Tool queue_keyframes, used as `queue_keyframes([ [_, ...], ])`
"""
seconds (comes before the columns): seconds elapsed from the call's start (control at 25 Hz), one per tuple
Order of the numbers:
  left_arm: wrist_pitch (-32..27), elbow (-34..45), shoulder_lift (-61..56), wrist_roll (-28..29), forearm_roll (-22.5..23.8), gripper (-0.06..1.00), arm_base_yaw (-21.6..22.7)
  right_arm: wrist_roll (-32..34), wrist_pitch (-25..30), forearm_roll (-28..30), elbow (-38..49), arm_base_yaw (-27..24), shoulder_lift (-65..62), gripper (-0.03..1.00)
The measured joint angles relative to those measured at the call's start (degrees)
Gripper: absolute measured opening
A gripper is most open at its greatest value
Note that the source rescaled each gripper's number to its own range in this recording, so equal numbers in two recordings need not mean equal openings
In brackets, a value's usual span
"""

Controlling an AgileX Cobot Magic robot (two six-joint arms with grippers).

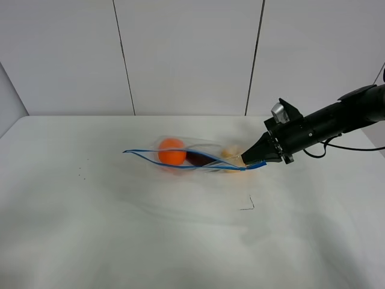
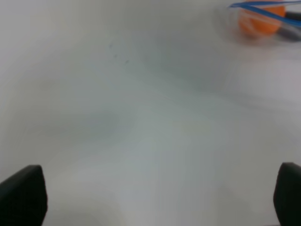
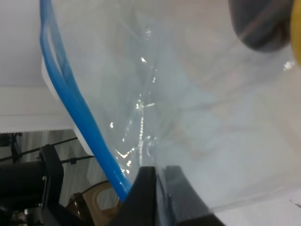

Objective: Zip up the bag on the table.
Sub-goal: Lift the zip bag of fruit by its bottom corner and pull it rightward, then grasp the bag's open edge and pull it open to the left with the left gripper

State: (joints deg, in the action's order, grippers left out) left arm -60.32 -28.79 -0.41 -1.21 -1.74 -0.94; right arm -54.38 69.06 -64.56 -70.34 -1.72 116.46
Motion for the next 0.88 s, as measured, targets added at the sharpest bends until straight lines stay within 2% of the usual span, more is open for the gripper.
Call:
queue_keyframes([
  [0.2,2.1,-5.9,7.5,-2.0,-5.2,0.97,0.0,1.5,0.1,0.3,0.0,0.0,-0.6,0.0],
  [0.4,1.4,-12.8,24.1,-8.2,-15.6,0.96,0.0,1.6,0.1,0.7,0.0,0.0,-0.6,0.0],
  [0.52,1.4,-17.2,32.3,-11.8,-14.0,0.95,0.0,1.8,0.1,0.9,0.0,0.0,-0.6,0.0],
  [0.68,4.8,-22.1,39.1,-13.1,-11.0,0.94,-1.8,1.8,0.1,0.9,0.0,0.0,-0.6,0.0],
  [0.88,8.8,-24.5,43.8,-14.7,-7.4,0.93,-7.4,1.8,0.1,0.9,0.0,0.0,-0.6,0.0],
])
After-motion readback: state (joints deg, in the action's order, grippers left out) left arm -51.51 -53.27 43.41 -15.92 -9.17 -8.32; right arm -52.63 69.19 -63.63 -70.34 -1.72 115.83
